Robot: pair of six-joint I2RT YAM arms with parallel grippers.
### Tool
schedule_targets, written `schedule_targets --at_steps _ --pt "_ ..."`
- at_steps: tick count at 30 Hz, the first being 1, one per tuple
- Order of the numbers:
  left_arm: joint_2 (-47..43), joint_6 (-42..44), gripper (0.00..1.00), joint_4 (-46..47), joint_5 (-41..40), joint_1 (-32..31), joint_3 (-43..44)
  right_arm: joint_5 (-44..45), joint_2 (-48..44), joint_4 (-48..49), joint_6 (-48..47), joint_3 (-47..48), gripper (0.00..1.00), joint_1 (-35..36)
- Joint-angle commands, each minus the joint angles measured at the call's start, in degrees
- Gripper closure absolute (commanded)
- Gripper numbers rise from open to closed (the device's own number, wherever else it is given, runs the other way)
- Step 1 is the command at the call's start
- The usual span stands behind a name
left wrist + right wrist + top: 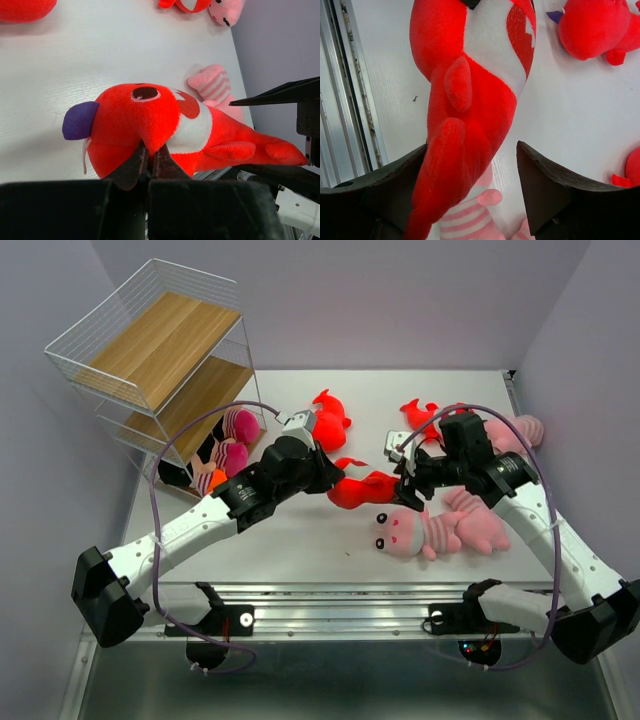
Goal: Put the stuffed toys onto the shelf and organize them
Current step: Pass the stuffed toy from the left arm to the right
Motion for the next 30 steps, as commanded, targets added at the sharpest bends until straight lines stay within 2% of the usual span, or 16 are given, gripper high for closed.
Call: schedule_targets --at_steps 1,2,3,4,5,8,9,10,12,13,18,20,21,22,26,30 --pt "-0.9 -0.69 1.0 2.37 1.12 0.23 2.14 -2.14 0.96 5.84 3.19 -0.07 0.36 0.83" --pt "-0.99 -0.69 1.0 2.37 1.2 0.23 2.32 -2.58 1.4 5.76 3.28 0.02 0.43 0.83" --pt "-1.25 -0.6 1.0 2.37 1.12 0.23 2.49 -2.94 1.84 5.41 3.37 0.11 0.56 0.83" --pt "-1.43 -0.52 1.0 2.37 1.12 0.23 2.58 -3.03 2.19 5.14 3.37 0.37 0.57 0.83" --pt "-1.6 -0.6 1.0 2.28 0.94 0.23 2.67 -3.2 2.72 4.97 3.55 0.54 0.72 0.83" --pt "-2.92 0.36 1.0 2.63 0.59 0.23 3.37 -4.78 2.81 4.79 5.65 1.6 0.98 0.83" --pt "-3.36 1.41 1.0 2.46 0.5 0.23 3.81 -5.31 2.81 4.53 6.09 1.86 0.99 0.83" --pt "-4.14 2.12 0.83 2.19 0.33 0.32 4.25 -6.36 2.81 4.0 6.71 2.65 0.99 0.83" --pt "-4.94 3.87 0.61 1.14 -0.81 0.32 7.05 -6.19 2.99 3.91 7.68 3.62 0.99 0.83" --pt "-5.64 6.32 0.43 -0.43 -1.08 0.32 8.37 -5.67 2.99 4.0 8.64 4.58 0.99 0.83" --pt "-6.96 14.15 0.1 -7.72 -6.25 0.32 20.82 -5.4 4.65 4.35 12.42 8.88 0.99 0.83" --pt "-7.05 18.26 0.1 -9.93 -8.89 0.32 25.23 -6.71 6.32 4.87 14.97 10.99 0.99 0.83" --pt "-6.79 19.69 0.02 -11.07 -10.04 0.32 30.22 -7.33 6.85 5.31 15.76 13.35 0.99 0.83" --pt "-6.18 21.09 0.01 -13.6 -11.09 0.32 32.79 -8.99 7.55 6.53 17.51 14.6 0.99 0.83" --pt "-3.28 28.21 0.01 -19.59 -15.14 0.32 50.43 -13.91 14.21 10.32 23.4 22.5 0.99 0.83" --pt "-1.78 30.51 0.01 -22.15 -15.32 0.32 60.23 -18.31 21.61 16.55 30.87 30.41 0.99 0.83"
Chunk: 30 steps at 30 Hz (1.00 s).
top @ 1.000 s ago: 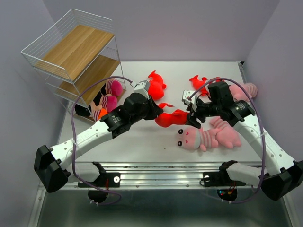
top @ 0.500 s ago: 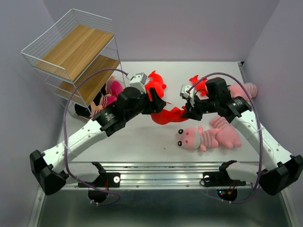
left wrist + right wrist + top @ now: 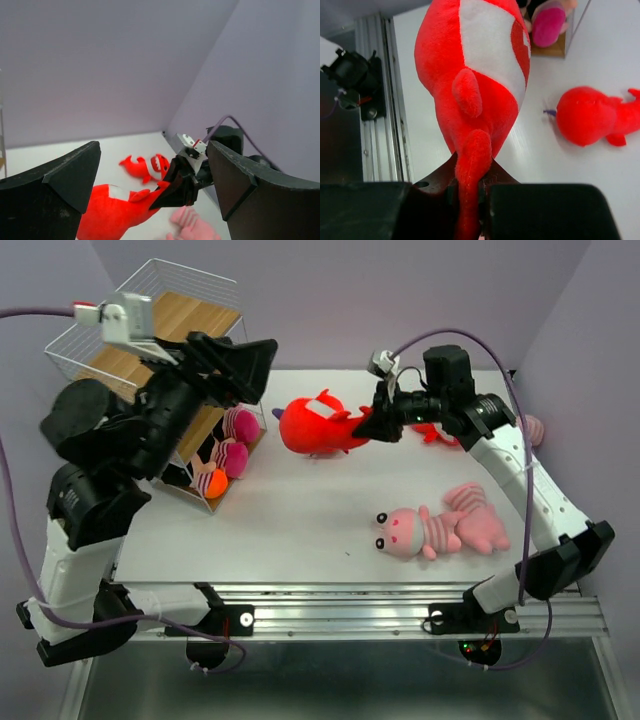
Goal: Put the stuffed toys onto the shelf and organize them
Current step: Pass the stuffed toy from the left arm to the right, then place the stuffed toy onto shelf
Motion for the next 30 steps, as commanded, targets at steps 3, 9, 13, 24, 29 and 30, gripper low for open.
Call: schedule_targets --at_steps 3,9,13,24,29,30 --pt "-1.19 6.86 0.01 -2.33 -2.91 -0.05 6.59 -8.87 8.95 17.02 15.43 12.17 0.99 0.46" --pt "-9.01 5.99 0.01 4.8 -6.15 -0.05 -3.25 -8.43 20.8 26.97 25.81 24.56 0.99 2.92" --pt "-11.04 5.64 0.01 5.33 -6.77 -0.05 -4.58 -6.77 27.82 29.25 27.48 29.58 0.99 5.12" --pt "-12.62 5.28 0.01 6.03 -6.25 -0.05 -6.86 -2.72 36.63 35.4 30.56 36.53 0.99 8.02" --pt "-13.85 4.58 0.01 7.08 -6.07 -0.05 -9.59 0.96 42.69 37.6 31.44 41.88 0.99 9.77" --pt "-13.94 4.06 0.01 7.09 -5.9 -0.05 -10.46 1.5 43.48 38.13 31.61 42.94 0.99 10.38"
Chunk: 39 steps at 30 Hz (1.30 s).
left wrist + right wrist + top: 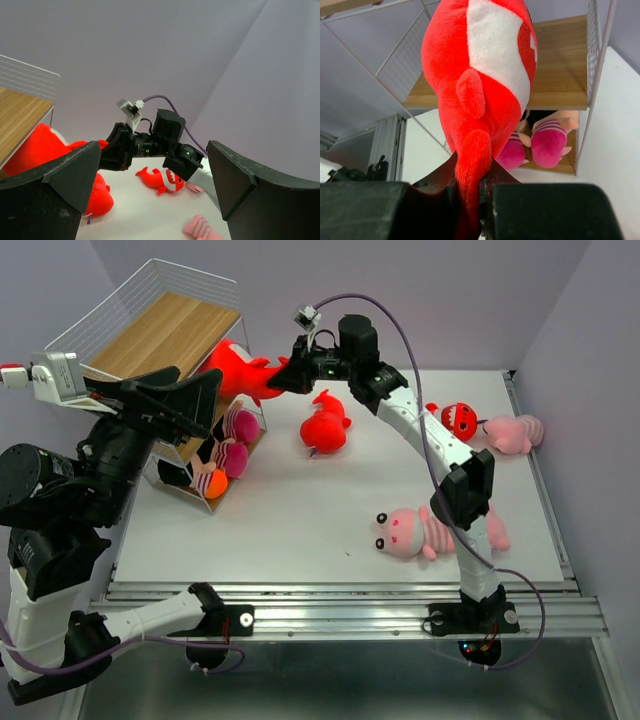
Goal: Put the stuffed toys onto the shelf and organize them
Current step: Place the stuffed toy onto shelf
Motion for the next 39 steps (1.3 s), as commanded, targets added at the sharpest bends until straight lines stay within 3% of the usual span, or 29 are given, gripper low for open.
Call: schedule_targets --at_steps 1,13,21,24,29,35,39 --pt "-0.87 -0.6 0.01 3.72 0.03 -0.05 -2.1 4.47 3.68 7.49 1.63 5.83 0.99 2.15" --pt "-3.07 -1.92 0.01 6.0 0.38 -0.05 -7.28 17.04 12.66 9.87 3.65 14.18 0.99 4.35" --pt "-4.21 -2.27 0.01 7.41 1.17 -0.05 -10.54 23.73 14.68 17.15 6.55 14.8 0.99 4.35" --pt "-5.0 -2.19 0.01 7.94 1.17 -0.05 -11.85 24.69 15.47 19.26 6.9 14.8 0.92 4.87" --pt "-5.79 -2.1 0.01 7.41 1.08 -0.05 -12.21 22.32 17.05 21.12 7.08 14.63 0.92 6.54" --pt "-7.29 -2.45 0.01 7.85 1.08 0.04 -13.44 25.57 18.19 21.99 6.64 14.45 0.91 7.69" --pt "-7.82 -2.62 0.01 7.59 0.91 -0.05 -13.61 29.35 18.99 22.61 6.55 15.77 0.81 8.21"
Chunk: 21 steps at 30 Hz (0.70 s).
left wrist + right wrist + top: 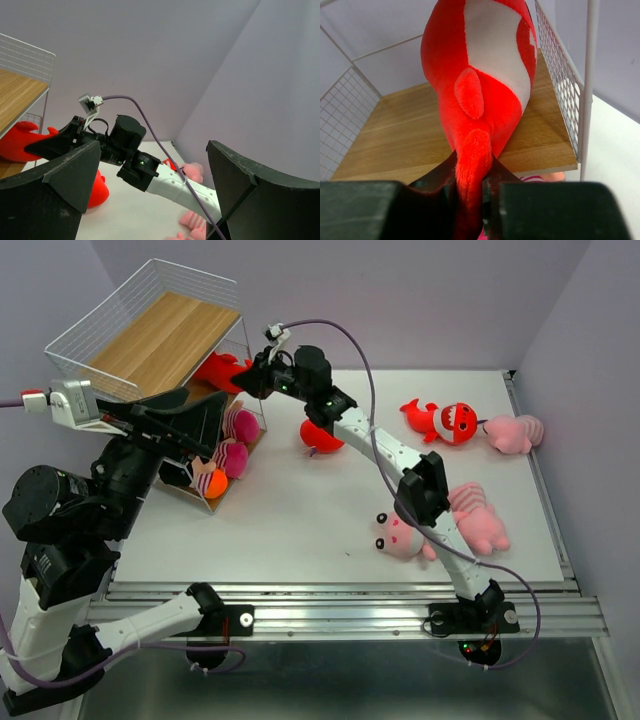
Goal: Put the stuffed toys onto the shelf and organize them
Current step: Place the stuffed toy onto shelf
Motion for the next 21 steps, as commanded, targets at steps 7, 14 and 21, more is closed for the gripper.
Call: schedule_targets --at_steps 7,14,21 --pt "-1.11 -0.44 0.01 3.24 0.23 -0.05 -2.08 3.6 -0.62 4.68 -1.23 1.62 0.59 0.67" --pt "-1.2 -0.79 0.01 3.24 0.5 -0.05 -2.08 4.13 -2.2 3.9 -2.64 1.18 0.28 0.67" --pt "-1.11 -1.32 0.01 2.71 0.41 -0.05 -1.64 4.31 -3.61 3.19 -2.9 0.39 0.15 0.15"
